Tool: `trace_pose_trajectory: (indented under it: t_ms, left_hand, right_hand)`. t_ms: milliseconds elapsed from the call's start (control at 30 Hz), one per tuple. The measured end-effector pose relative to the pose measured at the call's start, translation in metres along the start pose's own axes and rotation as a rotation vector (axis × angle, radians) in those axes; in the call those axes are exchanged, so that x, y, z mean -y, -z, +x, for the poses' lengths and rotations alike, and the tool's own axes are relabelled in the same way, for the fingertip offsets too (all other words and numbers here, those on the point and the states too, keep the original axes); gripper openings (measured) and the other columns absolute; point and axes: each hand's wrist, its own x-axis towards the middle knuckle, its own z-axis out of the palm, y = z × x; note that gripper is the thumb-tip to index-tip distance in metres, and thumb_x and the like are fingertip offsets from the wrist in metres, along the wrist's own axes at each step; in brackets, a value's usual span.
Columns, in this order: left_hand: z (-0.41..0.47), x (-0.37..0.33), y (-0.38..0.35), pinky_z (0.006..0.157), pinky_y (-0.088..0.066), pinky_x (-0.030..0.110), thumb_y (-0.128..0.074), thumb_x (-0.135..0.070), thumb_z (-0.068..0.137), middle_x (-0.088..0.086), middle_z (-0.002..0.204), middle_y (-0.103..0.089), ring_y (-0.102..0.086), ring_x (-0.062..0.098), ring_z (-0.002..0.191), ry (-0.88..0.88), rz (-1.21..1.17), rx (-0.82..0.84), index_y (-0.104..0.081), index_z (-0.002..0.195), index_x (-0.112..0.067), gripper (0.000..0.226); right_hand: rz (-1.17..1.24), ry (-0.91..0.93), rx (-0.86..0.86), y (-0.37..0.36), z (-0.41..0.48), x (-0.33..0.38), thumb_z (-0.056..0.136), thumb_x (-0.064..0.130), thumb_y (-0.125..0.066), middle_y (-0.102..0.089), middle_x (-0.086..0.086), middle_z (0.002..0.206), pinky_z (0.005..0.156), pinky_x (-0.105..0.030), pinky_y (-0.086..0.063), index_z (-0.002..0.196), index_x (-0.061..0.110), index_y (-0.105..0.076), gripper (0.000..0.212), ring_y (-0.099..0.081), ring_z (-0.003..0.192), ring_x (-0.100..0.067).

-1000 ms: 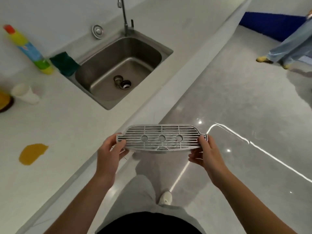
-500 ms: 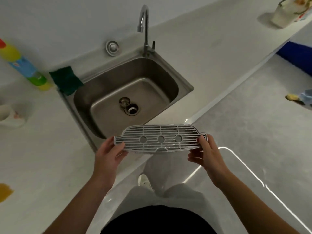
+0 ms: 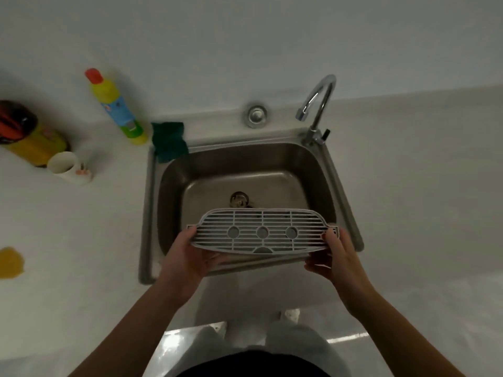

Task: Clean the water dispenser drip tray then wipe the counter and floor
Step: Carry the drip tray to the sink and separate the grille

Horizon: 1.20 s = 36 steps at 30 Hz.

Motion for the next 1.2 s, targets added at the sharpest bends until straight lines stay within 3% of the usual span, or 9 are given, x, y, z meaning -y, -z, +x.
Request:
trace_pose_trajectory:
  t_ms: [267, 367, 433, 533, 600, 667, 767, 933, 1200]
  left_hand:
    - [0.037, 0.017, -0.051, 0.079, -0.063, 0.038, -0.046, -0.04, 0.103, 0.017, 0.12, -0.075, -0.075, 0.027, 0.103, -0.138, -0.122, -0.271, -0.076, 0.121, -0.016, 0.042]
    - [0.053, 0.016, -0.058, 0.07, -0.062, 0.035, -0.047, -0.04, 0.102, 0.014, 0.111, -0.078, -0.077, 0.024, 0.095, -0.148, -0.171, -0.342, -0.076, 0.119, -0.014, 0.042]
    - [0.063, 0.014, -0.059, 0.071, -0.063, 0.038, -0.05, -0.04, 0.1, 0.016, 0.112, -0.077, -0.077, 0.026, 0.096, -0.135, -0.18, -0.373, -0.071, 0.126, -0.01, 0.044]
    - [0.077, 0.012, -0.056, 0.082, -0.063, 0.044, -0.051, -0.038, 0.099, 0.016, 0.113, -0.077, -0.075, 0.028, 0.099, -0.109, -0.16, -0.381, -0.067, 0.128, -0.007, 0.045]
    - [0.084, 0.01, -0.053, 0.09, -0.059, 0.048, -0.05, -0.037, 0.1, 0.017, 0.114, -0.076, -0.074, 0.029, 0.101, -0.092, -0.16, -0.387, -0.068, 0.127, -0.007, 0.044]
    - [0.09, 0.008, -0.049, 0.091, -0.059, 0.048, -0.049, -0.036, 0.101, 0.02, 0.118, -0.075, -0.073, 0.03, 0.104, -0.076, -0.161, -0.384, -0.07, 0.122, -0.01, 0.04]
    - [0.098, 0.005, -0.042, 0.084, -0.063, 0.043, -0.049, -0.037, 0.102, 0.02, 0.121, -0.074, -0.074, 0.031, 0.105, -0.054, -0.161, -0.369, -0.071, 0.121, -0.011, 0.04]
    - [0.11, 0.001, -0.035, 0.076, -0.063, 0.041, -0.049, -0.037, 0.101, 0.017, 0.115, -0.077, -0.076, 0.027, 0.099, -0.033, -0.173, -0.359, -0.075, 0.114, -0.014, 0.037]
    - [0.123, 0.001, -0.027, 0.067, -0.063, 0.035, -0.048, -0.035, 0.102, 0.01, 0.102, -0.08, -0.078, 0.022, 0.089, -0.015, -0.232, -0.325, -0.084, 0.096, -0.02, 0.039]
  right_hand:
    - [-0.197, 0.004, 0.192, 0.027, 0.098, 0.057, 0.109, 0.04, -0.041, -0.073, -0.012, 0.102, 0.073, -0.042, -0.066, 0.122, 0.033, -0.059, 0.023, -0.074, 0.087, -0.031]
    - [-0.412, -0.03, 0.253, 0.029, 0.122, 0.072, 0.109, 0.044, -0.039, -0.071, -0.01, 0.111, 0.086, -0.053, -0.062, 0.143, 0.037, -0.043, 0.035, -0.072, 0.094, -0.031]
    - [-0.734, 0.136, 0.209, 0.031, 0.133, 0.079, 0.105, 0.049, -0.045, -0.061, 0.001, 0.124, 0.093, -0.052, -0.057, 0.153, 0.038, -0.026, 0.053, -0.067, 0.105, -0.025]
    - [-0.99, 0.586, 0.069, 0.02, 0.134, 0.088, 0.096, 0.053, -0.053, -0.049, 0.015, 0.109, 0.076, -0.029, -0.052, 0.133, 0.038, -0.04, 0.042, -0.058, 0.088, -0.004]
    - [-1.07, 0.705, 0.237, -0.004, 0.132, 0.094, 0.095, 0.057, -0.046, -0.055, 0.022, 0.097, 0.071, -0.02, -0.049, 0.118, 0.044, -0.047, 0.027, -0.058, 0.083, 0.003]
    - [-1.199, 0.706, 0.454, -0.029, 0.134, 0.094, 0.098, 0.058, -0.045, -0.066, 0.018, 0.111, 0.084, -0.028, -0.054, 0.126, 0.043, -0.053, 0.033, -0.061, 0.098, 0.001]
    - [-1.323, 0.732, 0.571, -0.053, 0.147, 0.096, 0.101, 0.053, -0.046, -0.067, 0.009, 0.13, 0.097, -0.038, -0.053, 0.138, 0.038, -0.054, 0.04, -0.062, 0.114, -0.012]
    - [-1.442, 0.73, 0.66, -0.071, 0.162, 0.101, 0.101, 0.056, -0.044, -0.071, 0.007, 0.107, 0.084, -0.043, -0.056, 0.121, 0.035, -0.059, 0.033, -0.064, 0.092, -0.016]
    - [-1.665, 0.924, 0.67, -0.087, 0.175, 0.111, 0.103, 0.056, -0.04, -0.07, 0.001, 0.105, 0.07, -0.037, -0.054, 0.12, 0.028, -0.057, 0.037, -0.067, 0.084, -0.019]
